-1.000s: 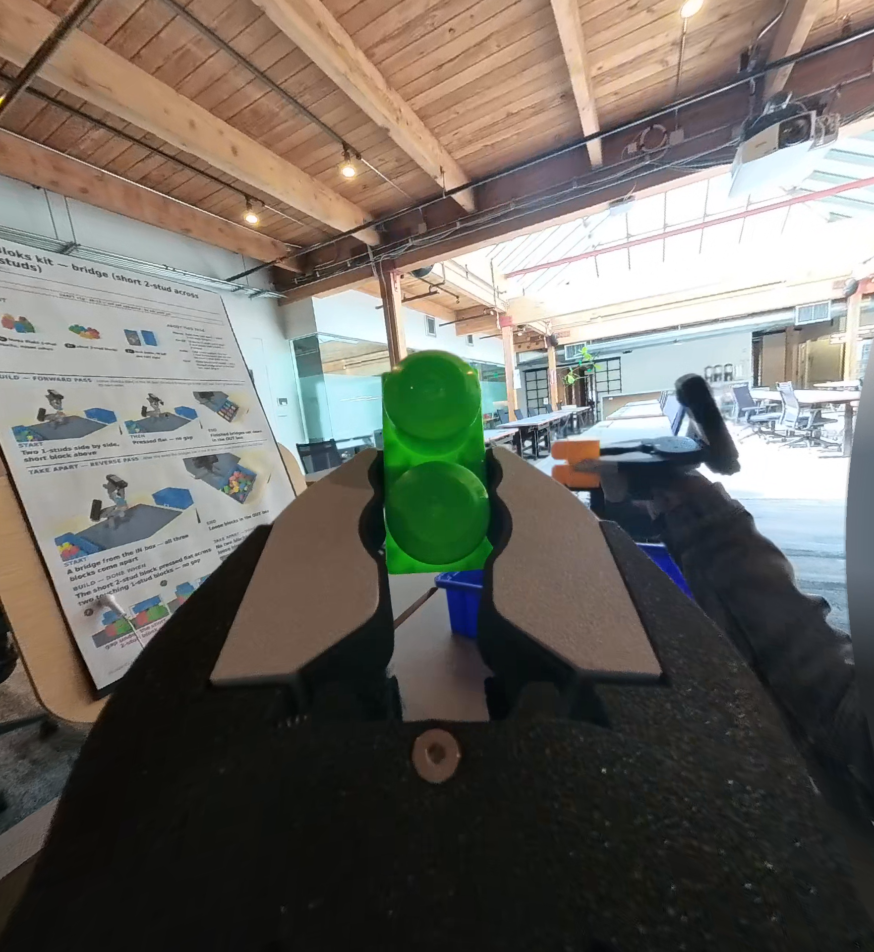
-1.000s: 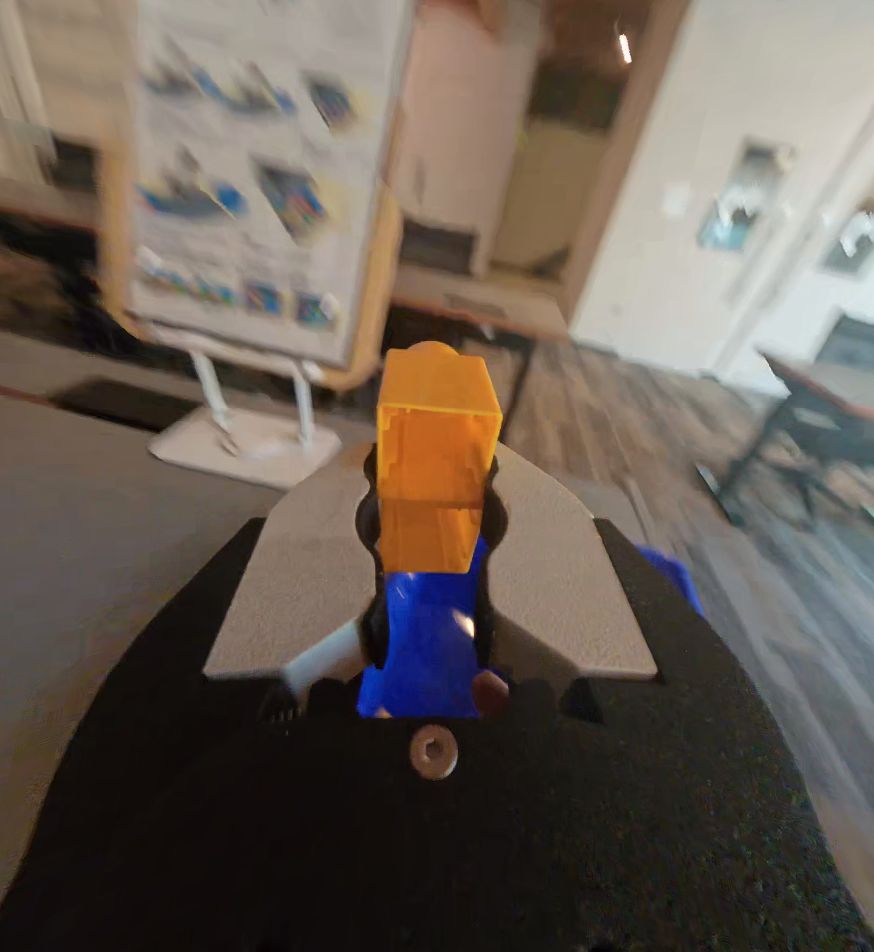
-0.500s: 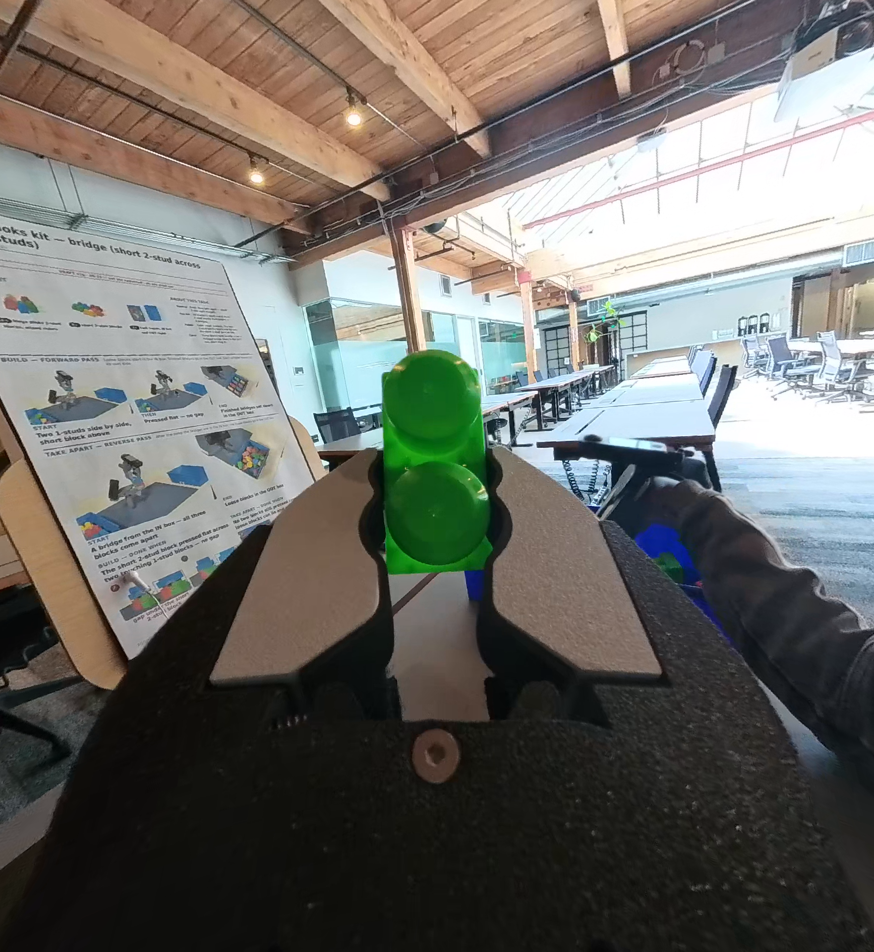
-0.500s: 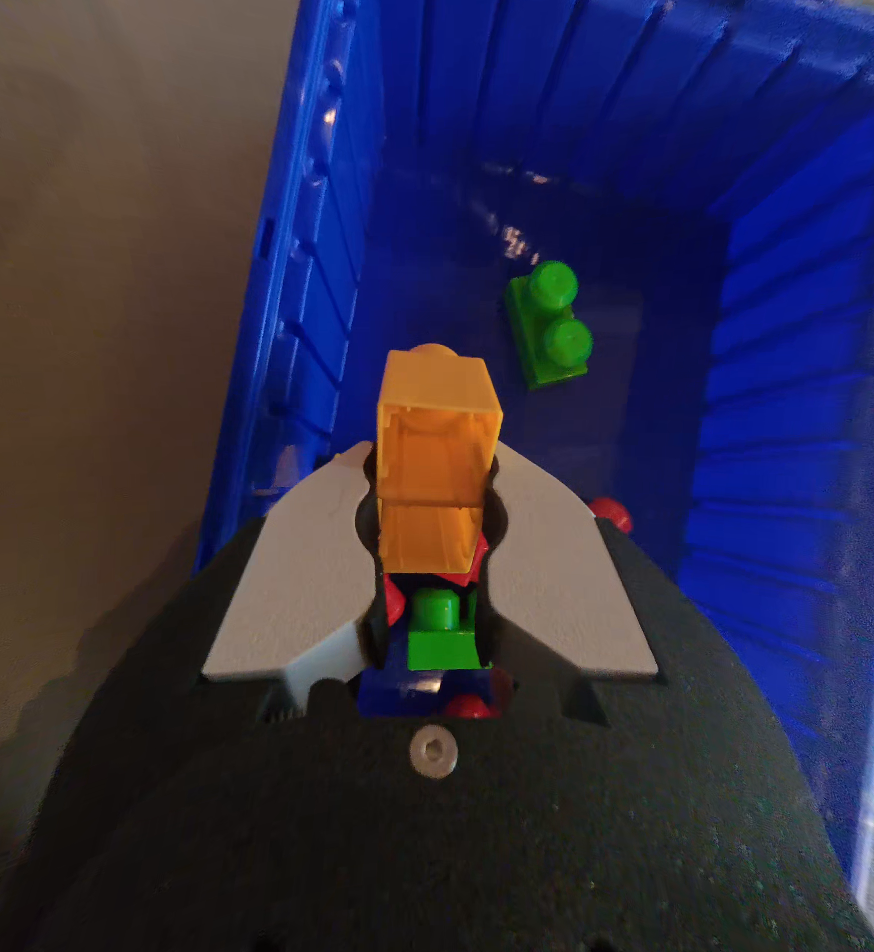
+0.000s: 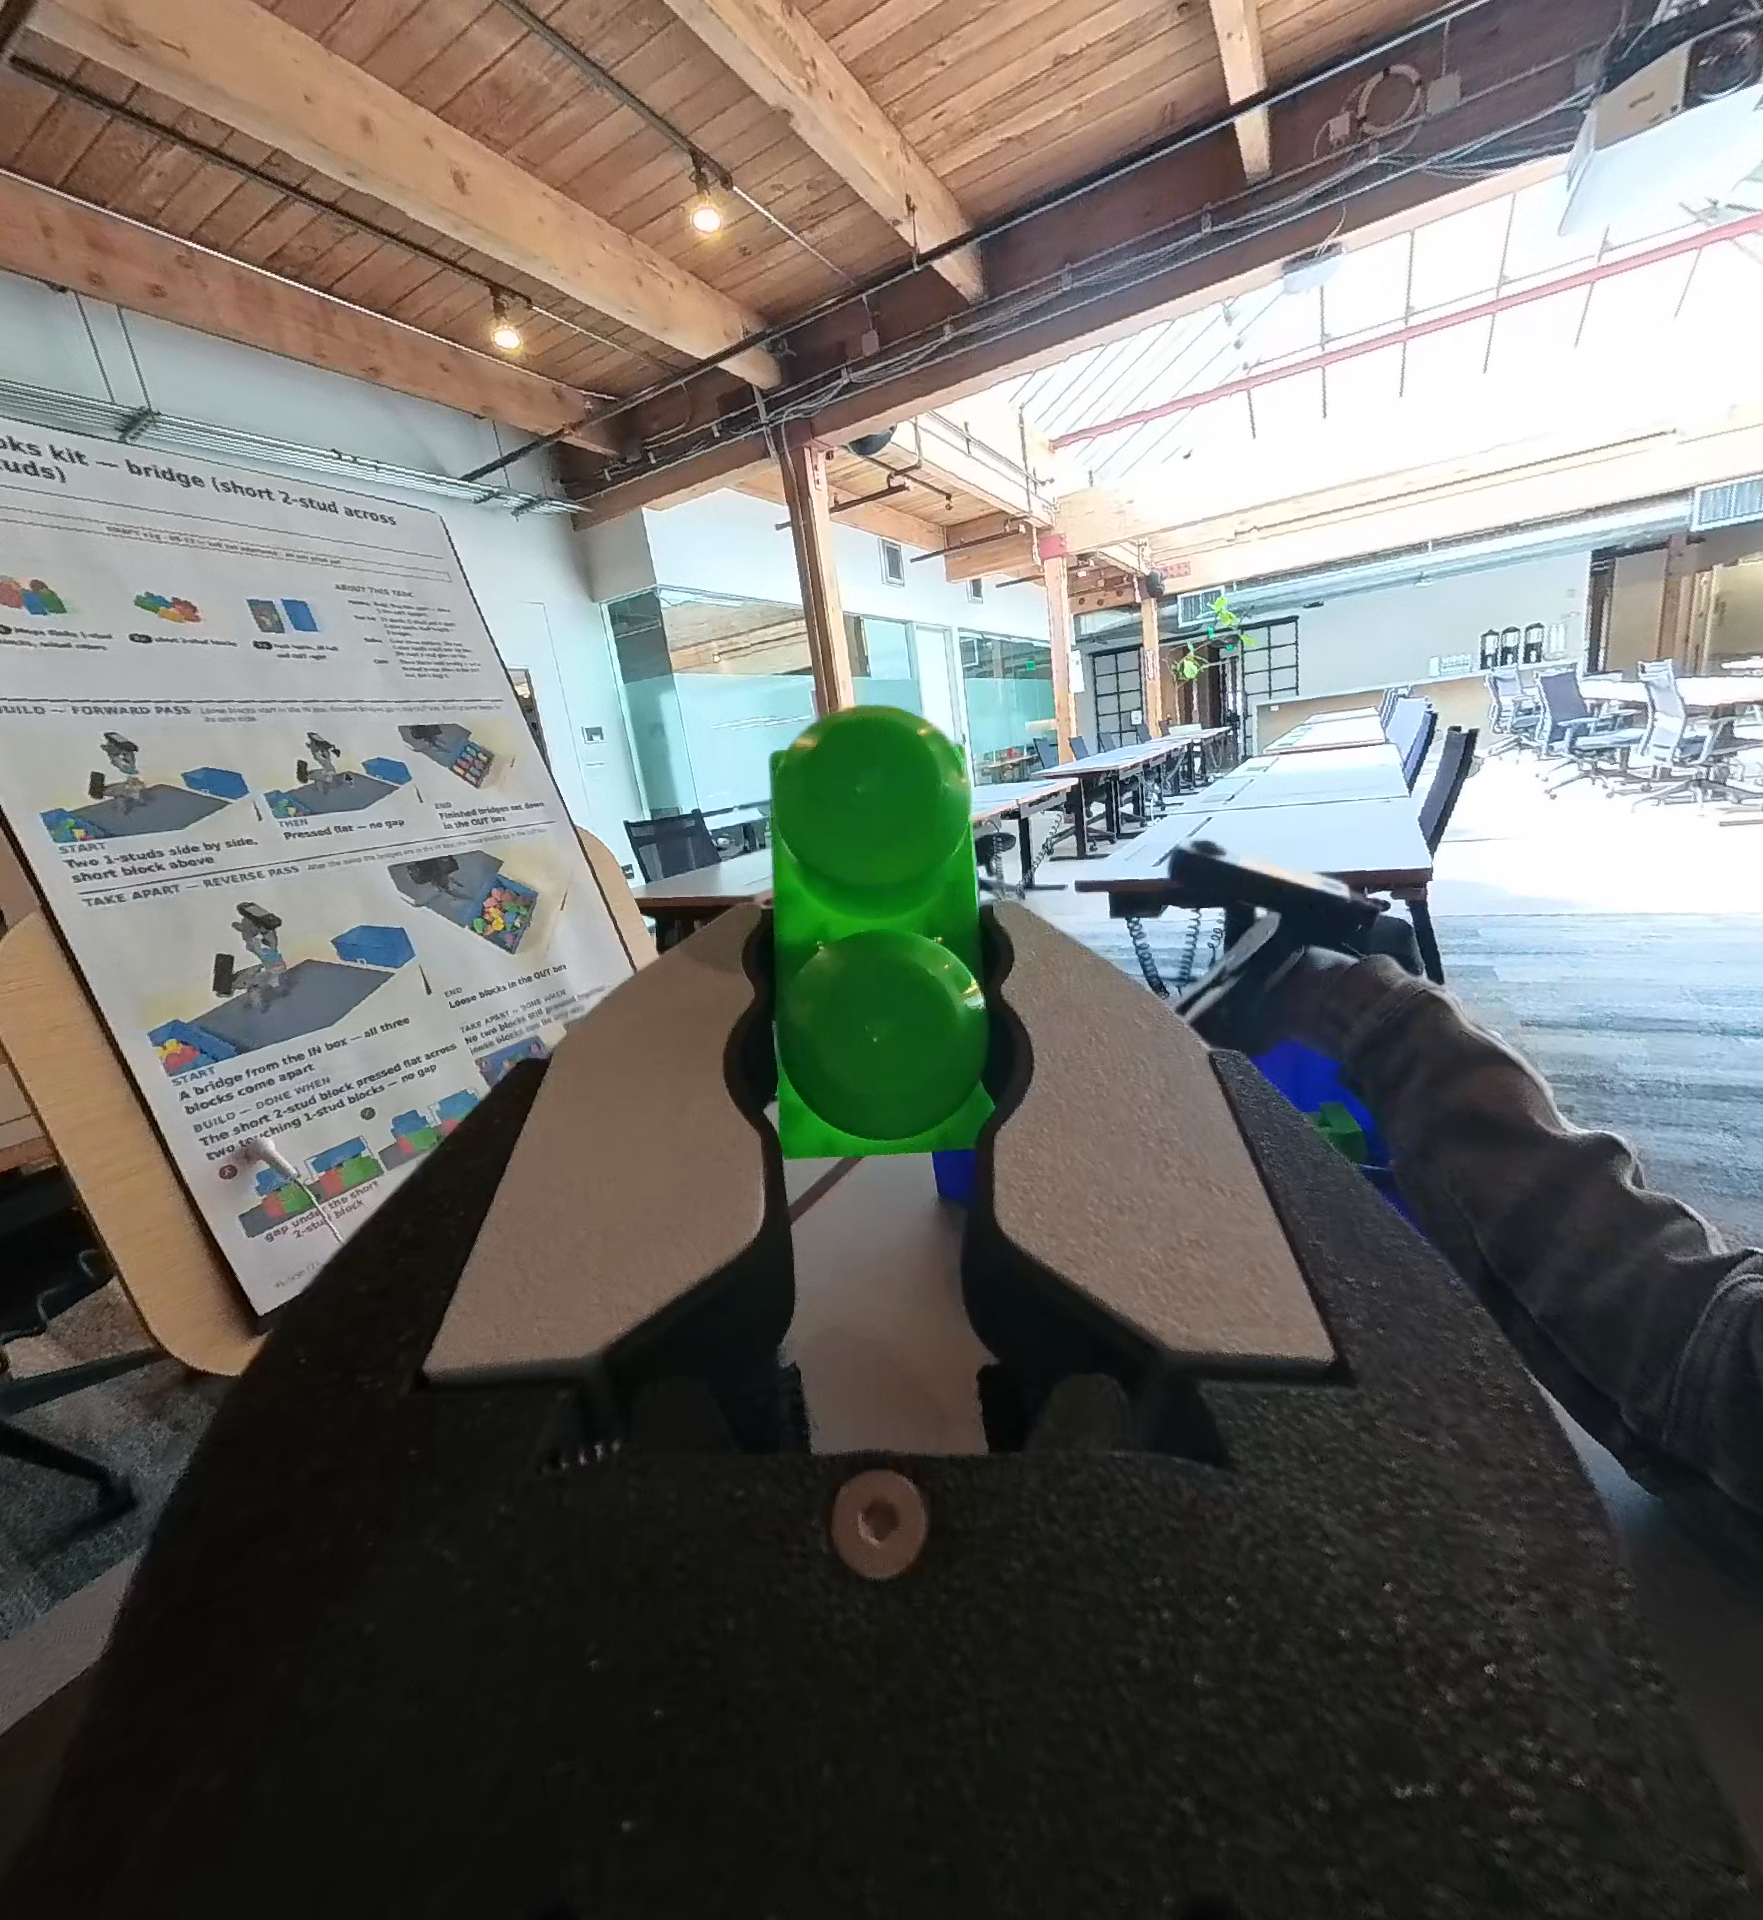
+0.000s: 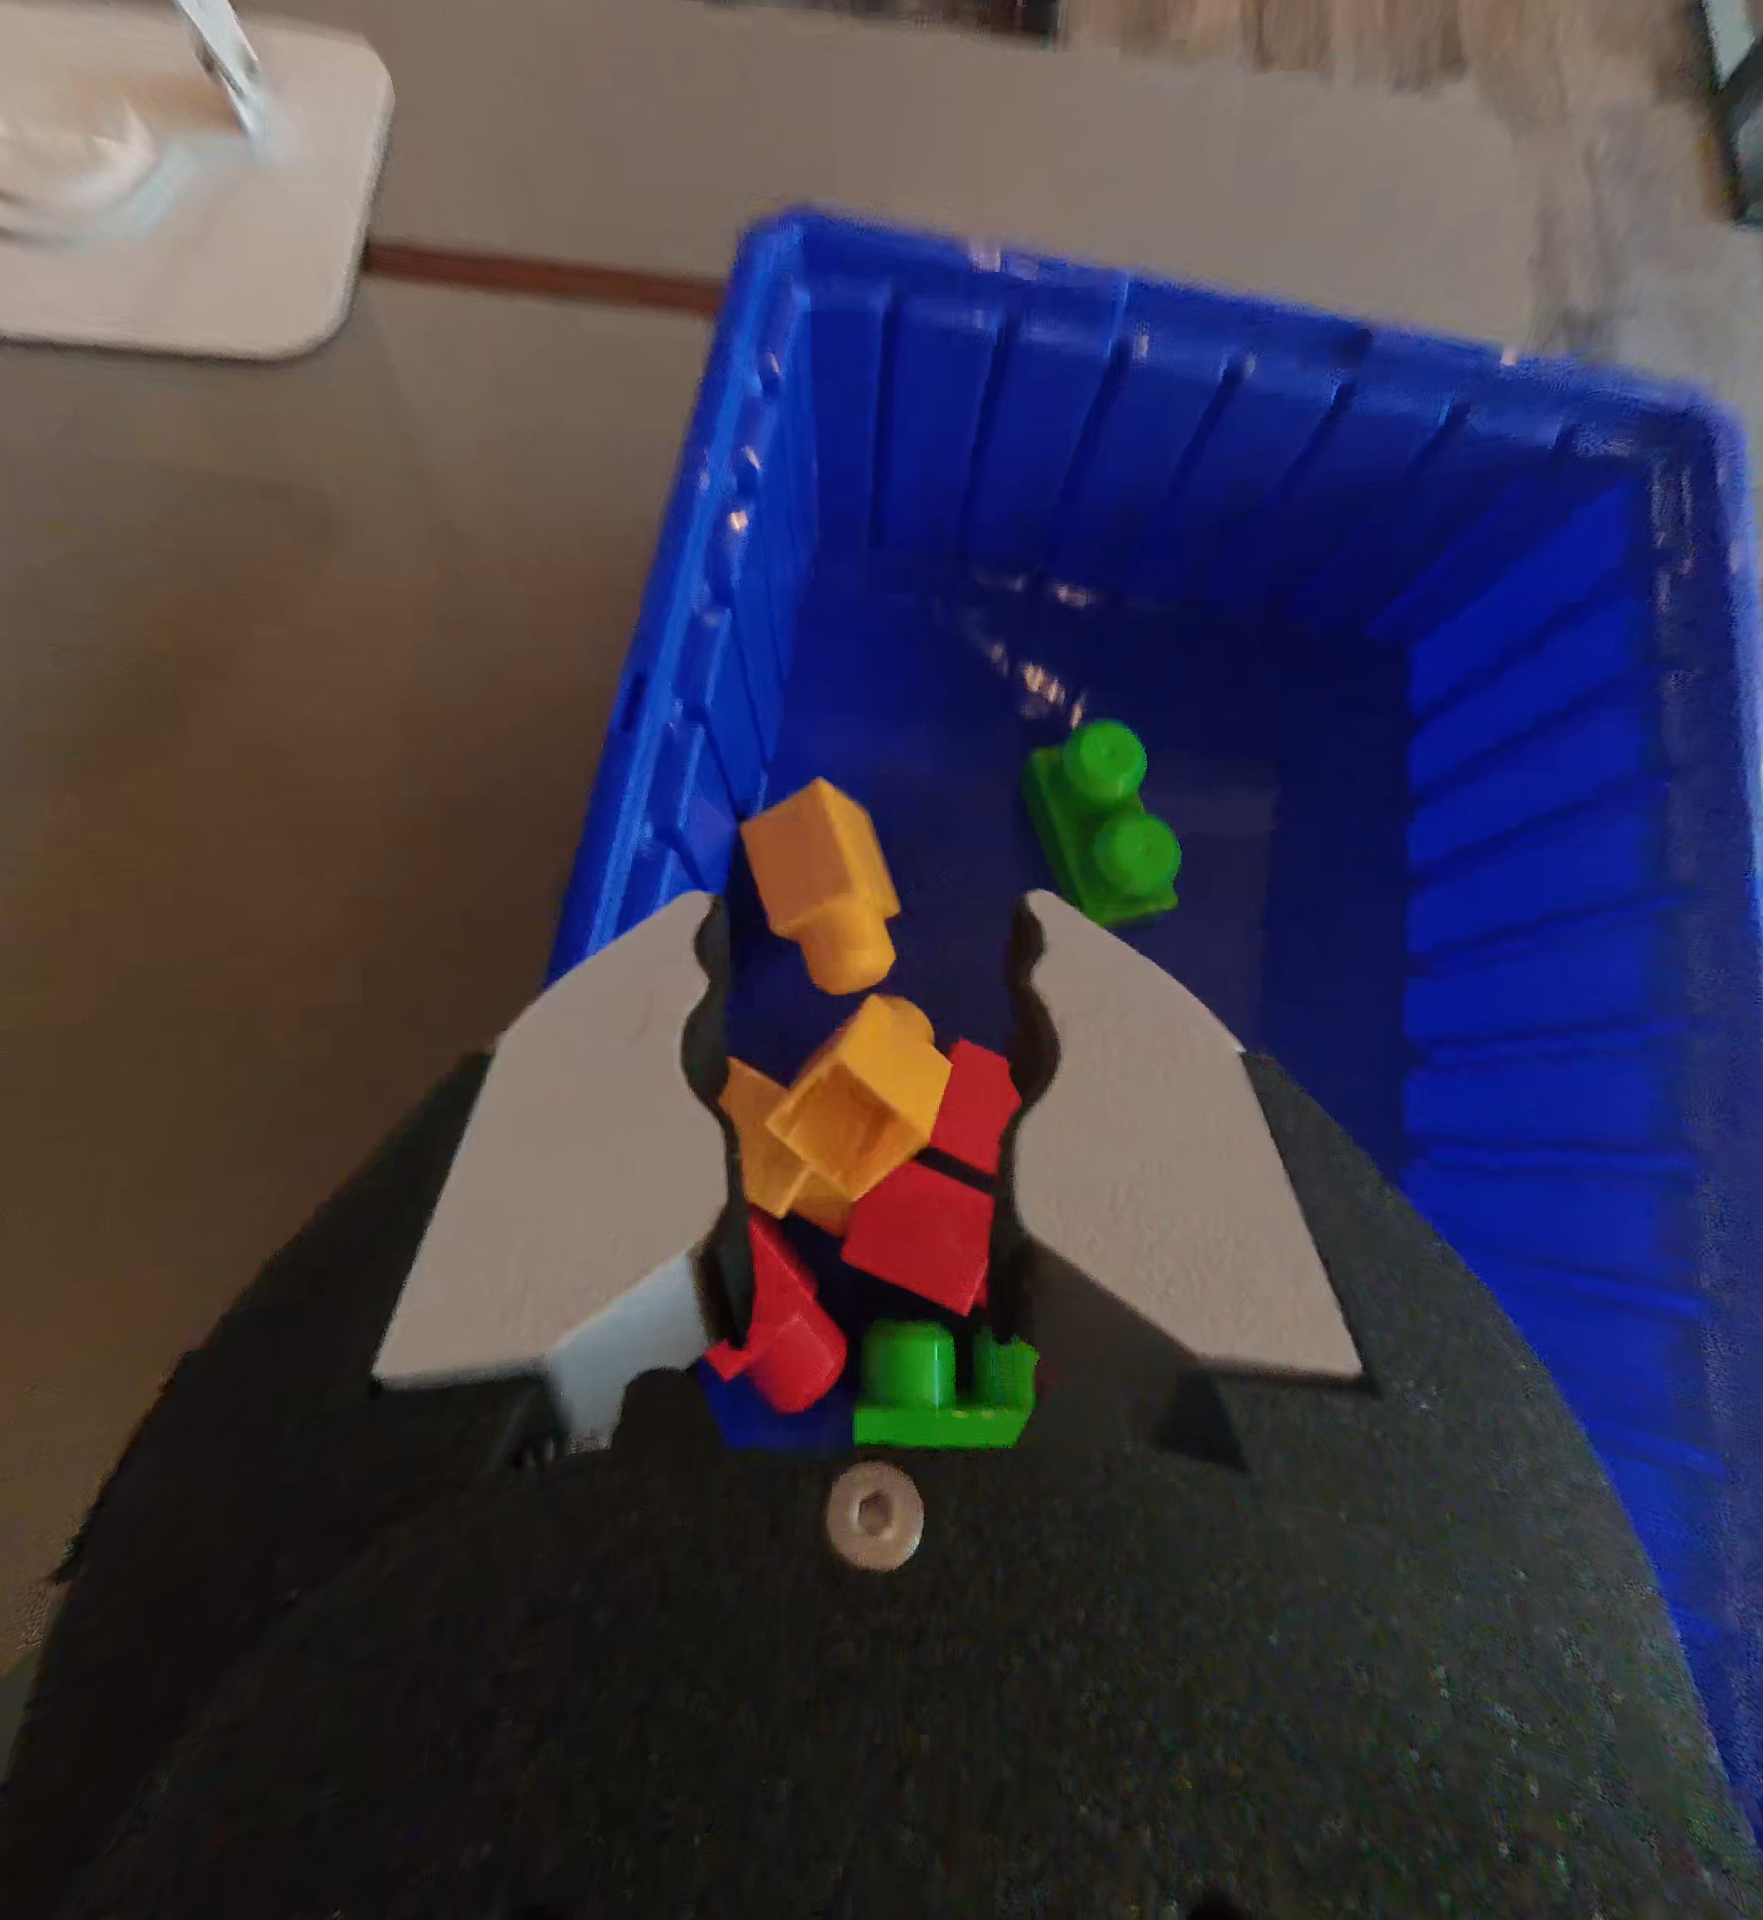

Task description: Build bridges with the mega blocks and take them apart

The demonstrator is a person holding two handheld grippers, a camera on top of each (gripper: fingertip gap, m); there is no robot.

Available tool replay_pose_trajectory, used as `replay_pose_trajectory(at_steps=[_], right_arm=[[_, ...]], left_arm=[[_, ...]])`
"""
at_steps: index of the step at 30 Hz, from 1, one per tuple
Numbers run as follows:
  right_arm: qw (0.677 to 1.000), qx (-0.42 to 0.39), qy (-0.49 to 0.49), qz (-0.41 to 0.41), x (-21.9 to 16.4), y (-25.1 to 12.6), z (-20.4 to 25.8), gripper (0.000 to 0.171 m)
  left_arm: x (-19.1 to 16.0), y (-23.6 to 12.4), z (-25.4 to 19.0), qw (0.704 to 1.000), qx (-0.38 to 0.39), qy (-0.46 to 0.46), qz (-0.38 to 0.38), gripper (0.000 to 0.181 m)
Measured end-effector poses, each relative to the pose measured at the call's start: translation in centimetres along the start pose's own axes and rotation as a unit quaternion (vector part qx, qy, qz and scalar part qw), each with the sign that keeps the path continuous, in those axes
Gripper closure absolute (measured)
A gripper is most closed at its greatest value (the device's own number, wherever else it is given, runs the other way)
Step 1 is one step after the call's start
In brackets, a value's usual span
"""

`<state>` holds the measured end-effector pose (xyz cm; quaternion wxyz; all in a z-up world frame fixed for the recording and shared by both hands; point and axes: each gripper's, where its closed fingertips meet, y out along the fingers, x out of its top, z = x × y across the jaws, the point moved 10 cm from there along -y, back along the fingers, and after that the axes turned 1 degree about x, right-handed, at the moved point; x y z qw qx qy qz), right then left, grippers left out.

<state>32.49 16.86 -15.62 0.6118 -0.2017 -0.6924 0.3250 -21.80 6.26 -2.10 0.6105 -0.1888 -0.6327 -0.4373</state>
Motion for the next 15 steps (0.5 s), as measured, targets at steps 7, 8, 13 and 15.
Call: replay_pose_trajectory(at_steps=[7,8,13,15], right_arm=[[0.979,0.026,-0.12,-0.16,2.6,-3.7,2.6,0.112],[0.968,0.047,-0.134,-0.207,3.2,-4.7,3.5,0.114],[0.837,0.211,-0.247,-0.44,5.4,-10.6,9.9,0.107],[0.775,0.268,-0.282,-0.498,5.7,-12.6,12.6,0.107]], left_arm=[[-0.7,0.9,-0.2,0.999,-0.01,0.005,0.039,0.146],[-0.9,1.1,-0.2,0.999,-0.013,0.005,0.045,0.146],[-1.7,2.2,-1.0,0.994,-0.047,0.019,0.1,0.145],[-2.1,2.8,-1.5,0.989,-0.073,0.025,0.123,0.145]])
